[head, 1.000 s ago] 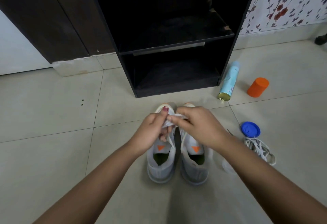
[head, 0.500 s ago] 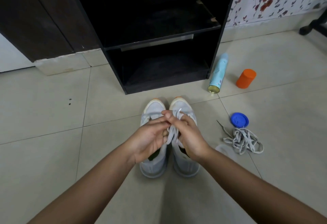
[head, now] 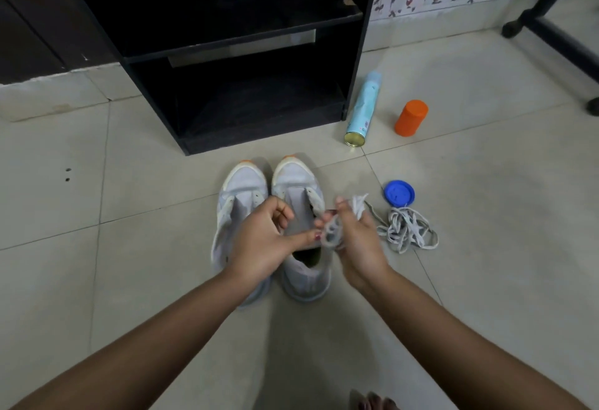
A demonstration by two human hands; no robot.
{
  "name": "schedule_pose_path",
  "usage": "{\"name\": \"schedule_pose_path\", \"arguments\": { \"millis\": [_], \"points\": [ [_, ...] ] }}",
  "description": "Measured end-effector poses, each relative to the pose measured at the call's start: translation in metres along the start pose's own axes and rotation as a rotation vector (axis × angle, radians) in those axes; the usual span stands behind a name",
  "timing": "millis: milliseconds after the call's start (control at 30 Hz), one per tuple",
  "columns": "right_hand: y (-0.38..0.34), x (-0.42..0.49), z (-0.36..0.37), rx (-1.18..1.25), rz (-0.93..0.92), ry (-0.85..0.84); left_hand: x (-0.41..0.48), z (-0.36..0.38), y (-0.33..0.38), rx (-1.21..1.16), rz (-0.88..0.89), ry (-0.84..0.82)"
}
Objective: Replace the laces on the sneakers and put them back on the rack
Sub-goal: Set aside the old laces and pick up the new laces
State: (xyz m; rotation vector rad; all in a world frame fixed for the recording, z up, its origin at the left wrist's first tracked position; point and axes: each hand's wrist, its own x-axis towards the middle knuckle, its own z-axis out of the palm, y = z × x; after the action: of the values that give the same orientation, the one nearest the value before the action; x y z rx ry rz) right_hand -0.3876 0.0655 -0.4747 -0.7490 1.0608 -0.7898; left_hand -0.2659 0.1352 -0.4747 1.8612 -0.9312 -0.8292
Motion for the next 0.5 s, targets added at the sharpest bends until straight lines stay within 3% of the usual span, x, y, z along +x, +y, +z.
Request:
{"name": "schedule_pose_path", "arguments": {
  "millis": [67,100,200,267,500],
  "points": [
    [-0.009,0.016,-0.026,-0.039,-0.04,0.171,0.0,0.006,-0.005,-0.042,0.007,-0.039],
    [-0.01,0.025,-0.044,-0.174,-0.083,0.24,0.0,0.008,-0.008,-0.046,0.019,-0.059],
    [0.006,0.04,-0.098,-1.1,-0.163,0.233,-0.002,0.014,-0.011,0.0,0.033,-0.107],
    [0.02,0.043,-0.118,-1.432,-0.143,0.2,-0.001,0.017,-0.011,-0.009,0.025,-0.124],
    [0.022,0.051,-0.115,-1.524,-0.234,0.069,0.002,0.02,-0.008,-0.042,-0.012,-0.14]
  ]
}}
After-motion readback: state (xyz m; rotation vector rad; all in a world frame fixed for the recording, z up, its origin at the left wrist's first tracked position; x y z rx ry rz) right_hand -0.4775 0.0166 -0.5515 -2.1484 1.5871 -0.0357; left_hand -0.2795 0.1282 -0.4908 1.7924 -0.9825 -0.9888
